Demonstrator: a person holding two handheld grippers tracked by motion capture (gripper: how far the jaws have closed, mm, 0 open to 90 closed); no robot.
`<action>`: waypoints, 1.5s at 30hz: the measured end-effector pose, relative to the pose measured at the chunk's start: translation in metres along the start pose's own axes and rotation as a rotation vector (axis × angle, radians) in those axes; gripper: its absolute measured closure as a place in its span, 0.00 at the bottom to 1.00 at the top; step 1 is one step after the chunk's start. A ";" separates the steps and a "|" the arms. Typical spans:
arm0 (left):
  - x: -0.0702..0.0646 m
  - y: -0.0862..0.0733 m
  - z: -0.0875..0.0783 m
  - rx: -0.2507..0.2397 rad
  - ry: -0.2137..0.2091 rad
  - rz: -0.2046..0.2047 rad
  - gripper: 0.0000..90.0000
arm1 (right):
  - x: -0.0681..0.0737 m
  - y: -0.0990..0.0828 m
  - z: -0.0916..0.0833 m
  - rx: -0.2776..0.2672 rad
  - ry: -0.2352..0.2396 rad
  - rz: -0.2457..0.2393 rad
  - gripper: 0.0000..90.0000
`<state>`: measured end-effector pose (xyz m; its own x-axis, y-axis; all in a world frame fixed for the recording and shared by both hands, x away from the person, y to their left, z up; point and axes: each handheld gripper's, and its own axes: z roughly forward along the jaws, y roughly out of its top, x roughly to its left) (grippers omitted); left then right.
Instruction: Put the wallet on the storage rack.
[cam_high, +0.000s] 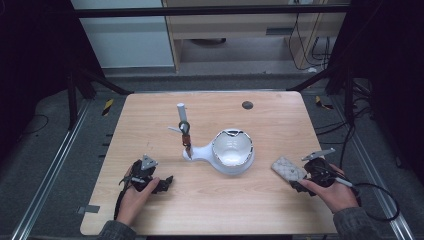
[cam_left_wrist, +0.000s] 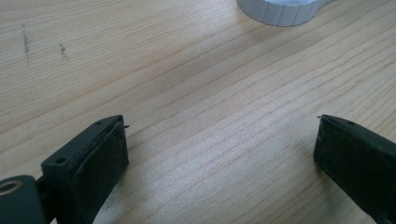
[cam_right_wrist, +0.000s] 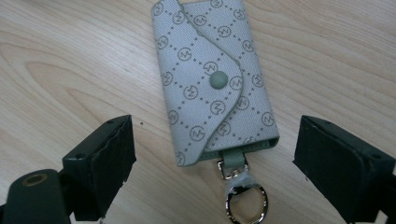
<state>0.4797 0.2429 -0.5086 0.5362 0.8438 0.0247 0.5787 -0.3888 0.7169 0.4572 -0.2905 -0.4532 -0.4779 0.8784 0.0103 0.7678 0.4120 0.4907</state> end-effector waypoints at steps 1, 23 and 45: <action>0.000 0.000 0.000 0.000 0.000 0.000 0.03 | 0.000 0.000 0.000 0.000 0.000 0.000 0.14; -0.001 0.000 0.001 0.000 -0.007 0.005 0.02 | -0.010 0.027 0.029 0.176 0.010 -0.063 0.17; -0.001 0.001 0.001 0.000 -0.011 0.009 0.02 | -0.008 0.024 0.035 0.205 0.019 -0.101 0.28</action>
<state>0.4799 0.2414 -0.5088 0.5485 0.8358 0.0235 0.5738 -0.3967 0.7165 0.4948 -0.2790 -0.4722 -0.5635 0.8261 -0.0123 0.7852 0.5401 0.3028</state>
